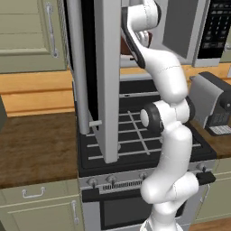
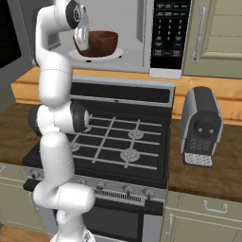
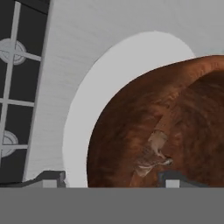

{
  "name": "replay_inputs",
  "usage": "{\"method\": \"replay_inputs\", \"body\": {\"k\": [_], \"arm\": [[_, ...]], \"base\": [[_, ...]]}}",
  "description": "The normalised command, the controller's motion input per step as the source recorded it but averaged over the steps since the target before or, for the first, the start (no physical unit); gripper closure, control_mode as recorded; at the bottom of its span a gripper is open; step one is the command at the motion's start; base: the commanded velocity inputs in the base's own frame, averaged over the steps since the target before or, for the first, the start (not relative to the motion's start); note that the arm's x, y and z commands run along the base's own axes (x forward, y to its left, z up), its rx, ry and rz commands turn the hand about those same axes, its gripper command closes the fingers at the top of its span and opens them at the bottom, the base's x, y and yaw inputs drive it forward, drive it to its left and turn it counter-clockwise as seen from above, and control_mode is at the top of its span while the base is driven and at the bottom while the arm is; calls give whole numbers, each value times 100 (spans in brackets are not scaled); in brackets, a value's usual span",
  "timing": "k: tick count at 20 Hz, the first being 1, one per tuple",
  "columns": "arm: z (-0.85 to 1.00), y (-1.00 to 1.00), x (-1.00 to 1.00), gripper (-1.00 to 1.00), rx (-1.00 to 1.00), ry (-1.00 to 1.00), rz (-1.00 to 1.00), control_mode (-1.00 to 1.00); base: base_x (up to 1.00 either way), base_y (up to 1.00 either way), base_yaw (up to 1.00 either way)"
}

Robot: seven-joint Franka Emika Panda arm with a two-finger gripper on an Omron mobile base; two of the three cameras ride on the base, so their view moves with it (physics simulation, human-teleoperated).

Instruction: Pick the mushroom from the sink and place it in the bowl. Then pick the bowl and place it in the microwave. Then close the microwave door and press the start button.

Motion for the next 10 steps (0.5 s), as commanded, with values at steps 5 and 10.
{"method": "replay_inputs", "body": {"k": [5, 10], "arm": [[0, 0, -76, -100, -3, -43, 0, -100], [-32, 4, -83, -100, -6, -32, 0, -100]], "base": [[0, 0, 0], [0, 0, 0]]}}
